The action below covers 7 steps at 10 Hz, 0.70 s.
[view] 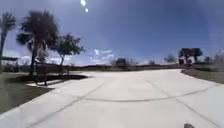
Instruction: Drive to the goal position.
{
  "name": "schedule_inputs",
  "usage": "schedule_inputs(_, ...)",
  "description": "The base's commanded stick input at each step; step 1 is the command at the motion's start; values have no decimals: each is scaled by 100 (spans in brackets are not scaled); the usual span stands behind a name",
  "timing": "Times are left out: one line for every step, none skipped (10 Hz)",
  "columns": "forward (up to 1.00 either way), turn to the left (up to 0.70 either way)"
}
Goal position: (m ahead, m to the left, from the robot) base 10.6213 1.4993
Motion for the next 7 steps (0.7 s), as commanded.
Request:
schedule_inputs(100,0)
schedule_inputs(100,0)
schedule_inputs(100,0)
schedule_inputs(100,0)
schedule_inputs(100,0)
schedule_inputs(100,0)
schedule_inputs(100,0)
